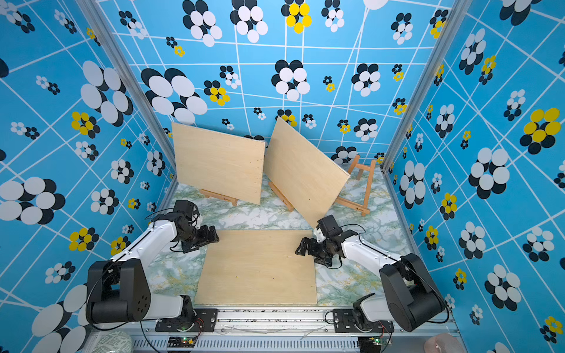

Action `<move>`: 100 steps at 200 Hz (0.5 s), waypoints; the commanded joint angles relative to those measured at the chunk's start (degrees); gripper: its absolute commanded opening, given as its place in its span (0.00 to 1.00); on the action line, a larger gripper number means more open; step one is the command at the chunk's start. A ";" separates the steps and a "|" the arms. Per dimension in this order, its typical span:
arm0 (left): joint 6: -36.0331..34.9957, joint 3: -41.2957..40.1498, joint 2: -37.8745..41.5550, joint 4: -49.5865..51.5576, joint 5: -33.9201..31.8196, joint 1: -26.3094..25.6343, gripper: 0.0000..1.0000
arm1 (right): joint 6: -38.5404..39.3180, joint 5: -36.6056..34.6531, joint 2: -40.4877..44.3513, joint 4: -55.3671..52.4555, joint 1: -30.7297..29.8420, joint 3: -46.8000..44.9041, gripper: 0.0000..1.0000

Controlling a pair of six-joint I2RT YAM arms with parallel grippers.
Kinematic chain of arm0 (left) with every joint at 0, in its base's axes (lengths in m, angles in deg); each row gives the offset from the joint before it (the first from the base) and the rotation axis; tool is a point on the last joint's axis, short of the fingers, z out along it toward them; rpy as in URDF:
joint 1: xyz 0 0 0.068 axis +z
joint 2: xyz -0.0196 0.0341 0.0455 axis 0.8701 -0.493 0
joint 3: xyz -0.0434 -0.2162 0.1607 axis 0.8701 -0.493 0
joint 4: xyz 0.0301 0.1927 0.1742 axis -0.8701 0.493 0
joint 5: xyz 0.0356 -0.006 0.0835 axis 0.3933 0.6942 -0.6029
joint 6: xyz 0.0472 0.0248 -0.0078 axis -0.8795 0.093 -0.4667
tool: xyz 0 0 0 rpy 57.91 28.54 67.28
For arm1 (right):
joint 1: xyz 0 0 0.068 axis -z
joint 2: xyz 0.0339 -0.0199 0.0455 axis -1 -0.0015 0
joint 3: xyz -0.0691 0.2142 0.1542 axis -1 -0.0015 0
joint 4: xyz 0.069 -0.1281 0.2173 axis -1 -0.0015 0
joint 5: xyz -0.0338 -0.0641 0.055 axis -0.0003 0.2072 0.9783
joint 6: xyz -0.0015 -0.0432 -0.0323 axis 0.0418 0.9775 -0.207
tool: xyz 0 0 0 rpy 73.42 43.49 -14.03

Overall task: Assemble the easel
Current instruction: Pick up the drawing board from the center of the board.

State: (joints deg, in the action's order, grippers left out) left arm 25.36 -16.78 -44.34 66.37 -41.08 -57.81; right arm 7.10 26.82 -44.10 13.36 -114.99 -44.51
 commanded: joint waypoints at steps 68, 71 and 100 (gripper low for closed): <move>-3.23 2.67 -12.00 0.13 0.32 -2.75 0.90 | 8.72 -7.16 -5.90 -2.34 0.82 -0.75 0.99; -3.23 2.59 -12.20 0.00 0.71 -2.81 0.90 | 8.82 -6.81 -5.94 -2.10 0.80 -0.74 0.99; -2.71 1.51 -14.43 -2.34 5.91 -3.01 0.88 | 7.79 -0.76 -6.84 3.32 1.96 -3.00 0.99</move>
State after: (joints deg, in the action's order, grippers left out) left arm 23.07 -14.53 -55.85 66.31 -40.07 -60.37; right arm 13.33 26.14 -46.52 14.50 -114.21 -42.61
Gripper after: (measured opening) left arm 0.888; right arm 0.994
